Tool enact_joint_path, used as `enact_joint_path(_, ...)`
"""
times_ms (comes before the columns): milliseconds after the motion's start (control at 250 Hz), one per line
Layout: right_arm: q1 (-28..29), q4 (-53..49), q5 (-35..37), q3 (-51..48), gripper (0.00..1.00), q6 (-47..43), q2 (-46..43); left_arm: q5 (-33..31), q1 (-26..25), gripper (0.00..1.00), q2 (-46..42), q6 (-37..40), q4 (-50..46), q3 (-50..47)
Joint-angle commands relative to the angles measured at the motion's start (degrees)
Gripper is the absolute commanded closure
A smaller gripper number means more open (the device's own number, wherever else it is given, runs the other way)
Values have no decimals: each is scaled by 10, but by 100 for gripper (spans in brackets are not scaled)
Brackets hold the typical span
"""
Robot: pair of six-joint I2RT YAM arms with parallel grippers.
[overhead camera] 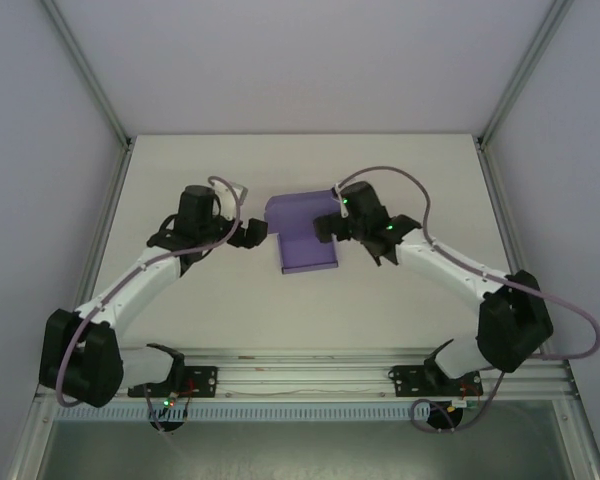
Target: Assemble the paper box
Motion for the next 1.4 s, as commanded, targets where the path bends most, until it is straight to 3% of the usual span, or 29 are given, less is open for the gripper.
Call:
enact_joint_path(0,-41,-56,-131,71,0,-185,27,79,-3,0,39,86,-36,59)
enact_joint_path(100,-67,-143,-164,154,1,-246,86,60,-4,1,89,115,-78,109)
enact_joint_path(176,-73,-202,-173,209,8,-290,133,56,-6,8,126,138,-121,149)
enact_joint_path(372,-84,-290,-156,329,23,-306,238,19,-17,34,203,179,-203,235)
enact_joint_path(456,-87,-322,-147,365,35,-304,268,10,-21,47,227,184,-225,265)
enact_joint_path(540,-86,-341,-143,377,44,-301,283,6,-26,52,238,186,-229,275)
enact_joint_path(668,-87,-337,-137,368,64,-292,281,-7,-30,73,246,182,-224,281)
enact_joint_path(811,-87,-326,-131,359,74,-281,273,-20,-34,85,247,175,-217,284)
enact_joint_path(879,-86,-317,-127,354,89,-277,270,-24,-36,92,244,164,-204,284)
enact_joint_path(939,-87,-316,-123,353,91,-268,268,-27,-37,100,242,151,-194,285)
enact_joint_path(1135,-85,-283,-115,350,96,-172,251,-70,-43,100,233,51,-144,284)
enact_joint_path(1271,-80,-203,-120,314,96,-41,222,-95,-50,100,228,-74,-95,273)
enact_joint_path(1395,-72,-99,-124,265,96,113,203,-155,-72,100,229,-169,-53,260)
